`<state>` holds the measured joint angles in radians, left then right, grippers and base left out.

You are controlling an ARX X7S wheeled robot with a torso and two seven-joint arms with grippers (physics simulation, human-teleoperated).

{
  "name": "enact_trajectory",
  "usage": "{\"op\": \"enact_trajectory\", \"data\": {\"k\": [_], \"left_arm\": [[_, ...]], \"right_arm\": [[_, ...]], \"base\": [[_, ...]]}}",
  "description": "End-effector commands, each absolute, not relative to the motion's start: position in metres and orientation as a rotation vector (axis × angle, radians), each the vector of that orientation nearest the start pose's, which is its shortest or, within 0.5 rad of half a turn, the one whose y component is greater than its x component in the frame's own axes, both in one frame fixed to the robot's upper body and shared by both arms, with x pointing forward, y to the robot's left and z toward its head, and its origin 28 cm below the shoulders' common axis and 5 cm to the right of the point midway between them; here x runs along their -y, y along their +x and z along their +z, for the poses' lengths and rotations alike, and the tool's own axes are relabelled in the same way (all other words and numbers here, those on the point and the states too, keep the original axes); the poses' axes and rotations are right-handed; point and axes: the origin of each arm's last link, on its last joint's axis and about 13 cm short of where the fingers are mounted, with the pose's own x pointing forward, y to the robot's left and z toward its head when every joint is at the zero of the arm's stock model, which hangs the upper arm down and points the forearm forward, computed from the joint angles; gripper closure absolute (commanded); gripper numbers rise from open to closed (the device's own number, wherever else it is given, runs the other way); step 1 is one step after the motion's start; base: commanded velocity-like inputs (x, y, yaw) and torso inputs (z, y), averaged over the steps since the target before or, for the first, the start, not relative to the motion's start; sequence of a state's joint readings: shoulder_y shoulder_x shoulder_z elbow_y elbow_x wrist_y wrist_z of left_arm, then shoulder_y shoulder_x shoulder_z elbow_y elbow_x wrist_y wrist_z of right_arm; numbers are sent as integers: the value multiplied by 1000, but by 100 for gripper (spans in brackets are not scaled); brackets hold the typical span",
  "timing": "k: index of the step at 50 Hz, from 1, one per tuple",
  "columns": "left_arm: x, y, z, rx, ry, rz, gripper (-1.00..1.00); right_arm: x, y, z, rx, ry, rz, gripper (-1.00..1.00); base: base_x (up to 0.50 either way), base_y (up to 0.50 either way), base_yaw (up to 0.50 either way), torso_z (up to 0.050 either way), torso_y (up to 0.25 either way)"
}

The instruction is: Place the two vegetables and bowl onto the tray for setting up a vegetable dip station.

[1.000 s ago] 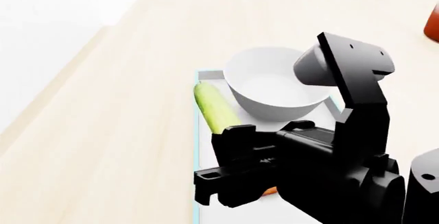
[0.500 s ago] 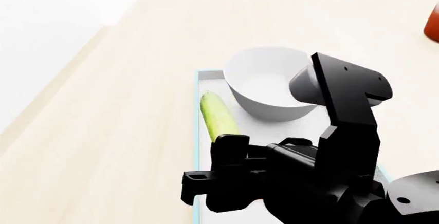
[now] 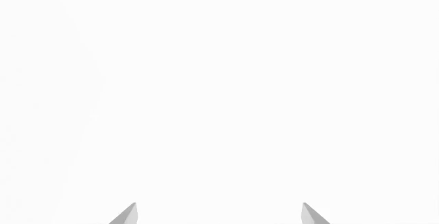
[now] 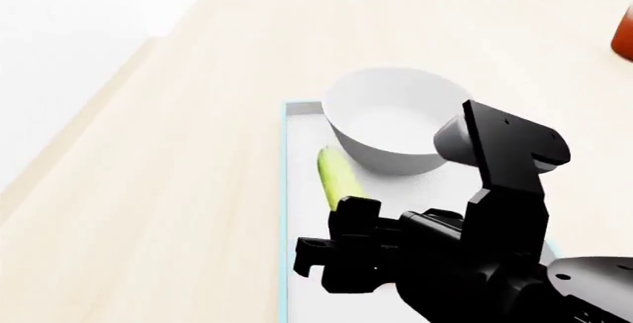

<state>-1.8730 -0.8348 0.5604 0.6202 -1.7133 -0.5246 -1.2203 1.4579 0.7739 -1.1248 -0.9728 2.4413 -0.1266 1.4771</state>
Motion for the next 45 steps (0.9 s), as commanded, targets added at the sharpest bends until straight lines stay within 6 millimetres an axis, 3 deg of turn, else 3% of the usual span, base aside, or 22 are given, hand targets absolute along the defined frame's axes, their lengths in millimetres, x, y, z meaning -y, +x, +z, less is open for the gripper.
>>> {"op": "enact_trajectory", "data": {"k": [1, 43, 44, 45], "left_arm": [[-212, 140, 436, 807, -154, -101, -100], [-212, 139, 436, 807, -157, -103, -100], [-212, 139, 436, 806, -158, -103, -100], [-212, 139, 436, 806, -157, -103, -100]], "right_arm": [[54, 130, 305, -659, 340, 356, 100], [54, 141, 294, -704, 296, 356, 100], [54, 142, 294, -702, 293, 349, -100], [54, 142, 294, -703, 298, 353, -100]], "base": [[0, 0, 0, 0, 0], [0, 0, 0, 0, 0], [0, 0, 0, 0, 0], [0, 0, 0, 0, 0]]}}
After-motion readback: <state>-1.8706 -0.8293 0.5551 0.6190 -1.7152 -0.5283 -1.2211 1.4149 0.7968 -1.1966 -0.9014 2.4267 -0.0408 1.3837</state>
